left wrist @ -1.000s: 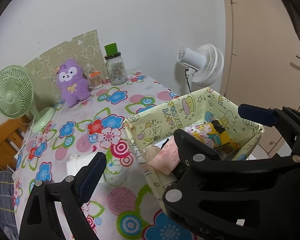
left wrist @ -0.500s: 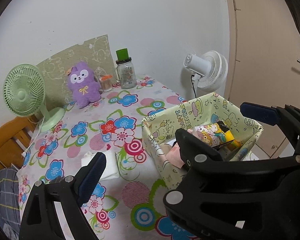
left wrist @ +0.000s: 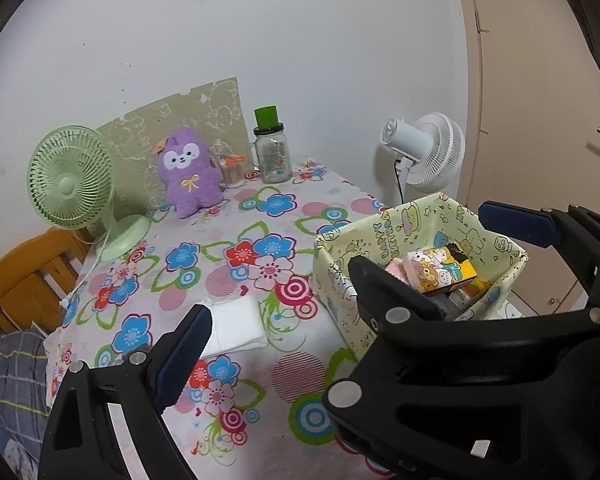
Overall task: Organize soft objects
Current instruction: 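Withdraw both open tools from the gift box toward the white tissue pack and grey pouch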
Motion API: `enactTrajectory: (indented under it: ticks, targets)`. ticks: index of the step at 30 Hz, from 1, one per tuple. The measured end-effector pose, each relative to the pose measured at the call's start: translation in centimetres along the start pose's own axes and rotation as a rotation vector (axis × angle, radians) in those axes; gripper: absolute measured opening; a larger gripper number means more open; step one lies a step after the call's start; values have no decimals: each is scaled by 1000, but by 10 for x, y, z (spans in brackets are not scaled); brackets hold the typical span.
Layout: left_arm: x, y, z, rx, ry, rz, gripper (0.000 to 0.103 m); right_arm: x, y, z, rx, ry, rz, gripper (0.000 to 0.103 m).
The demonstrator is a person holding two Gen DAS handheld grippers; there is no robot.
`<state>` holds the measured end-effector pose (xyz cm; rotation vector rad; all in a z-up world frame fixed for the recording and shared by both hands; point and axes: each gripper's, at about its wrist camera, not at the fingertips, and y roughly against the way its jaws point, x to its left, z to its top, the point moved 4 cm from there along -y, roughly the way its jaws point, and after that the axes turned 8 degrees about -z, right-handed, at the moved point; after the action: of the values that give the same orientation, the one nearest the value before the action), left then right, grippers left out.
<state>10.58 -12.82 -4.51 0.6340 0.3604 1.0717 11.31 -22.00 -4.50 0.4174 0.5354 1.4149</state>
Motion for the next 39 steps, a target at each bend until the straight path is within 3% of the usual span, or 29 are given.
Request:
enactTrajectory:
  ticks: [19, 39]
  targets:
    - [37, 21, -10, -30, 39, 46, 95, 45, 11, 9, -50, 48, 46, 96]
    - [95, 17, -24, -22, 109, 107, 96, 103, -9, 17, -26, 87, 108, 96]
